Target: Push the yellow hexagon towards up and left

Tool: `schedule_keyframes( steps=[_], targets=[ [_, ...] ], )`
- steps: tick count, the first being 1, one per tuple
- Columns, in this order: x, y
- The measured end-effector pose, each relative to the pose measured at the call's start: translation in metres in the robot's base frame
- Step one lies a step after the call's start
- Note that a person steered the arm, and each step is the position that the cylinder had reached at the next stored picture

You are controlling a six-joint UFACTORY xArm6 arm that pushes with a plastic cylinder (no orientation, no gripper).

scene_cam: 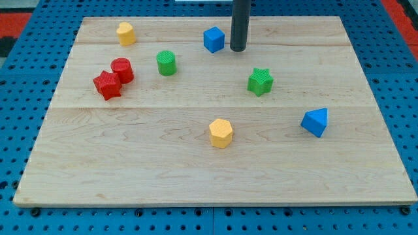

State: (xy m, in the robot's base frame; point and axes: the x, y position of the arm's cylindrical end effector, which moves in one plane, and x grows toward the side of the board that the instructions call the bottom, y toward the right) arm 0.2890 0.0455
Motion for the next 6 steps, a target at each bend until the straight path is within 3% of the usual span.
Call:
schedule_keyframes(
  steps=[2,3,6],
  targets=[
    [-0.012,-0.034],
    [0.003,0.009],
    [0.208,-0.081]
  ],
)
